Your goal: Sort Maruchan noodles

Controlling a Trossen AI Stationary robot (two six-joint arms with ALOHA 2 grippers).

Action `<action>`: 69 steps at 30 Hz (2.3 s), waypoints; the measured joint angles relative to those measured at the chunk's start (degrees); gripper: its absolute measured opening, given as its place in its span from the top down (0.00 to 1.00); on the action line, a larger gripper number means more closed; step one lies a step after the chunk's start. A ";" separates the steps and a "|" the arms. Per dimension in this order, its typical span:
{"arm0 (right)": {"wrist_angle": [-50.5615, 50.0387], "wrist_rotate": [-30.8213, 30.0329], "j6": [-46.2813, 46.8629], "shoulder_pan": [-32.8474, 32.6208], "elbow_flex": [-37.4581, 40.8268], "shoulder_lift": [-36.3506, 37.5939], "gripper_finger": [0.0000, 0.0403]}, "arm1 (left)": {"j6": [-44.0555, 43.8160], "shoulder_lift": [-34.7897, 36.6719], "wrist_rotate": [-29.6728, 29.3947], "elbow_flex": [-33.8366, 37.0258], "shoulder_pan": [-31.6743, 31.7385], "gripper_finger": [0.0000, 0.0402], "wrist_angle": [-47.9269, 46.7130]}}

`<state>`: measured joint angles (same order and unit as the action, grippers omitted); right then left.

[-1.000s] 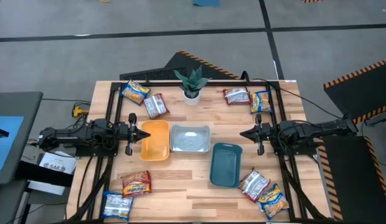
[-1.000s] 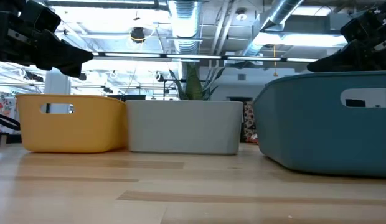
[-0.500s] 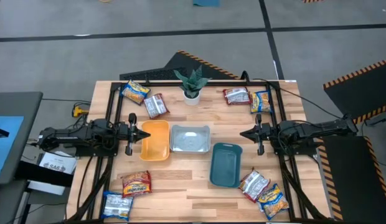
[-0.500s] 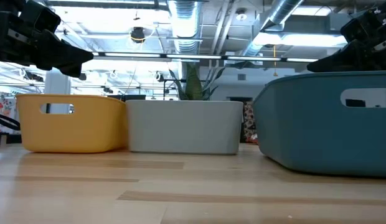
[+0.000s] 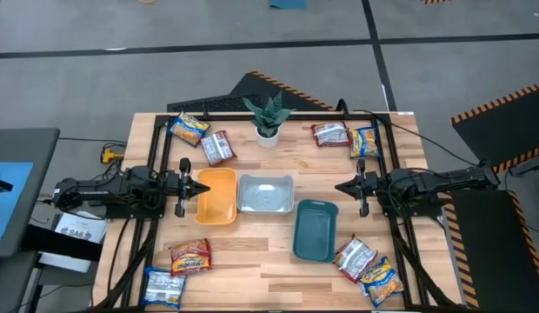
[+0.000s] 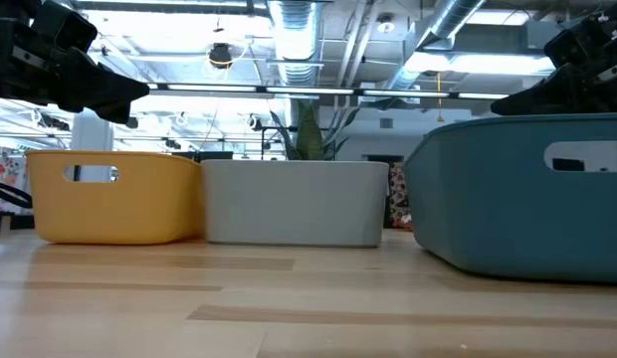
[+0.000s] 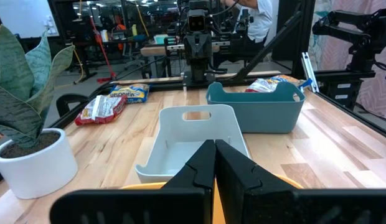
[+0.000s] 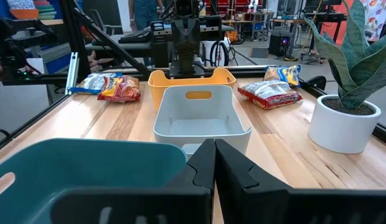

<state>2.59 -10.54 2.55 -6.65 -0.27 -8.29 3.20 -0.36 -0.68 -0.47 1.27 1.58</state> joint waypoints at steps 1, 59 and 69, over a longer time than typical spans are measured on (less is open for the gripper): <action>0.02 0.02 0.00 -0.01 0.00 -0.01 0.92 | 0.00 0.00 0.01 0.00 -0.01 1.00 0.00; -3.48 -19.65 24.99 40.91 -34.46 -63.80 0.35 | 0.00 0.00 0.01 0.01 0.00 1.00 -0.02; -3.66 -19.16 27.69 45.10 -37.22 -76.18 0.34 | 0.00 0.00 0.01 0.01 0.00 1.00 -0.01</action>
<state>-1.07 -29.70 30.24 38.46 -37.49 -84.46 3.20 -0.36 -0.67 -0.46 1.27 1.57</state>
